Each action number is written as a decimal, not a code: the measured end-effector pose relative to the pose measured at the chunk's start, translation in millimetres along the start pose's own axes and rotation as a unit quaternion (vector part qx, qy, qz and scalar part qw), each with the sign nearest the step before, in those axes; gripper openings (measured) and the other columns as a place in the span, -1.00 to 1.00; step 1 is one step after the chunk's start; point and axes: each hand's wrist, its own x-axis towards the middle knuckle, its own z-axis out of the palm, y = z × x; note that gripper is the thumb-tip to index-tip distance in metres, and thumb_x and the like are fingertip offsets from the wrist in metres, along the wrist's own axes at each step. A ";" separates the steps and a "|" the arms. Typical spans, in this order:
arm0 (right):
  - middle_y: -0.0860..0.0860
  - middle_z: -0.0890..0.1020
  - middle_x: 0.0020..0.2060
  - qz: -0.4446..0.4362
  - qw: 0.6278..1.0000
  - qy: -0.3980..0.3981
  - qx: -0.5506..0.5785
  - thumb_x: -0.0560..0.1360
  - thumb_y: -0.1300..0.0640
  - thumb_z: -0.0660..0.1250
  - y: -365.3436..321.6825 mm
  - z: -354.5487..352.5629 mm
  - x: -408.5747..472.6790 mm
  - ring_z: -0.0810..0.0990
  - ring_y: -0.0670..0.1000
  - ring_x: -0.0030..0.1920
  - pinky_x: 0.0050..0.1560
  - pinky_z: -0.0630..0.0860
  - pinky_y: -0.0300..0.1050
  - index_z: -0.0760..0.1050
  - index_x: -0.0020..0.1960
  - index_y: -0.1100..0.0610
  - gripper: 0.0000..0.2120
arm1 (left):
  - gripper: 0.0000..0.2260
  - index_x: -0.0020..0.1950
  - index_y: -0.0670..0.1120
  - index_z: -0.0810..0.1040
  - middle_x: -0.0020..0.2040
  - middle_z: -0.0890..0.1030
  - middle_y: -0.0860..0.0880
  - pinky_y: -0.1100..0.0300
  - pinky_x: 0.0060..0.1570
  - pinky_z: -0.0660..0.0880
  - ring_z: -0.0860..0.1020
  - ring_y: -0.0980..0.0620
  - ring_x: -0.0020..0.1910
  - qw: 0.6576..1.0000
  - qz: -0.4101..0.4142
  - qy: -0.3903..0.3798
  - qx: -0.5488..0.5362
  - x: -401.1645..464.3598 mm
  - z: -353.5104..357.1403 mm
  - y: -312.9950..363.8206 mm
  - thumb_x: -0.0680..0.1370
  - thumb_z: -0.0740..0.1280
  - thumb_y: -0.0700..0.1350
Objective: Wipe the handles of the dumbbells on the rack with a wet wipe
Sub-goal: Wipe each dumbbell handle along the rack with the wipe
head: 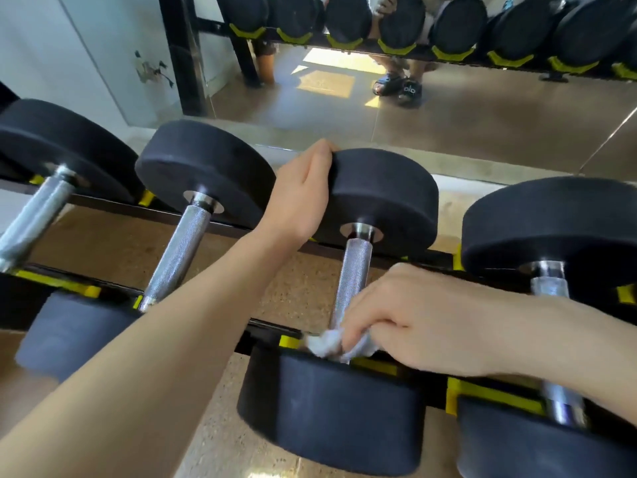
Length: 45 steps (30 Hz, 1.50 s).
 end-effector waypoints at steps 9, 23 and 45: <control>-0.16 0.42 0.41 0.027 0.977 0.163 -0.136 0.47 0.32 0.15 25.3 17.0 9.4 0.62 0.13 0.16 0.12 0.58 0.06 0.48 0.37 -0.03 -0.47 | -0.63 0.01 -0.17 0.46 -0.10 0.55 -0.08 0.06 0.05 0.45 0.47 -0.02 -0.09 0.999 -0.038 -0.022 0.013 -1.6 -3.7 9.0 0.72 0.01 0.05; -0.19 0.58 -0.45 0.188 0.975 0.079 0.090 0.51 0.30 0.12 -40.1 18.1 23.9 0.54 -0.29 -0.42 -0.38 0.39 -0.38 0.63 0.13 -0.21 -0.50 | -0.58 0.16 -0.05 0.55 -0.03 0.59 0.02 0.04 0.05 0.42 0.52 -0.02 0.02 0.912 0.217 -0.149 0.314 18.3 -70.3 2.5 0.74 -0.04 0.12; -0.11 0.55 0.22 0.027 0.955 0.224 -0.191 0.65 0.02 0.05 -82.0 39.2 196.5 0.52 0.00 0.05 0.12 0.47 -0.10 0.56 0.25 0.02 -0.65 | -0.66 0.08 -0.07 0.57 0.02 0.60 -0.03 0.13 0.15 0.39 0.49 0.06 0.05 0.995 0.090 -0.019 0.040 46.0 -183.8 -88.0 0.74 0.00 -0.06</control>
